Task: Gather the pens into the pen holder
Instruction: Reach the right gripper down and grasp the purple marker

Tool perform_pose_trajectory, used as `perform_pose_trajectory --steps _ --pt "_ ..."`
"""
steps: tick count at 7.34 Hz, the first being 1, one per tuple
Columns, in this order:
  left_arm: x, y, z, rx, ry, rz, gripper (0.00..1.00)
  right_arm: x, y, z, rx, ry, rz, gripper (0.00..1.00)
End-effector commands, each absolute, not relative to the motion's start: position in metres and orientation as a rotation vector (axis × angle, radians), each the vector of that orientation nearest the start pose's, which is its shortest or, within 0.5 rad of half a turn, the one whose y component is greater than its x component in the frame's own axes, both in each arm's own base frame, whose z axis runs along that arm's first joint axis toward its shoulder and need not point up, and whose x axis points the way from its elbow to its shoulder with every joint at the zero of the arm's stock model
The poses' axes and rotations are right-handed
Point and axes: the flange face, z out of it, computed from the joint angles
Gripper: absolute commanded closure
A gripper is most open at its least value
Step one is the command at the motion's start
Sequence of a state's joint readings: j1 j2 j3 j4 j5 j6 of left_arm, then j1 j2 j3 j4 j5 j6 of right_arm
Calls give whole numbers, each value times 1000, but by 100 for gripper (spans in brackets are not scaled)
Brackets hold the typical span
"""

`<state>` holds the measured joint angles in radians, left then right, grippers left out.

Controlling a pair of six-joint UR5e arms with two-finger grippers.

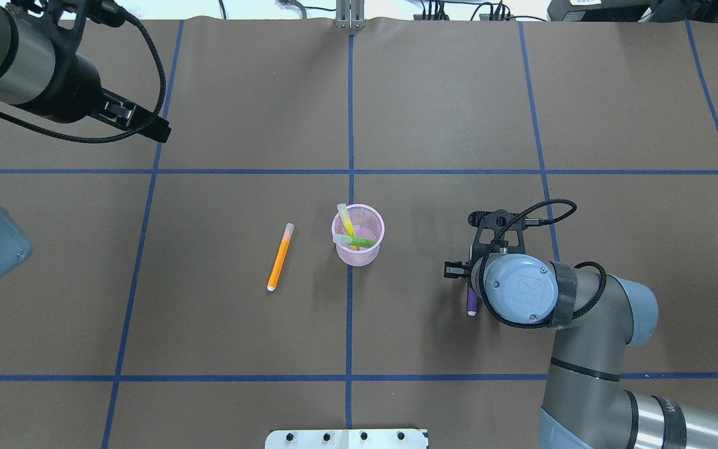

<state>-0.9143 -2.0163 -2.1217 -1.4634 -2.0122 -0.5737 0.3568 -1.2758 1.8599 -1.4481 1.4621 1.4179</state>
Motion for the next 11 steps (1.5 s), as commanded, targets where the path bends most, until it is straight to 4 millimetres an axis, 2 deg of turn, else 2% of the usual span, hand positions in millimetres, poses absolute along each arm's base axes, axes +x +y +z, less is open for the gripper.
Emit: perform_pose_trajectory --steps 1,2,4,5,6,7,8,9,11 --pt "251 -474 196 477 843 273 0 -504 -340 363 281 -658 230 81" --pt "251 -474 196 477 843 273 0 -505 -341 361 280 -662 229 100" --pt "250 -474 202 469 836 270 0 -501 -343 352 289 -677 237 100" --pt "250 -474 202 469 836 270 0 -494 -352 350 321 -670 260 100" --pt "251 -474 203 467 837 272 0 -489 -361 339 430 -656 302 100" --pt "258 -473 205 455 837 280 0 -479 -367 321 540 -656 345 100" --pt "263 -472 206 447 839 288 0 -477 -373 286 638 -690 400 100" --pt "275 -467 207 436 843 310 0 -482 -372 255 735 -714 443 100" --pt "284 -468 211 422 840 319 0 -499 -353 208 906 -736 498 100"
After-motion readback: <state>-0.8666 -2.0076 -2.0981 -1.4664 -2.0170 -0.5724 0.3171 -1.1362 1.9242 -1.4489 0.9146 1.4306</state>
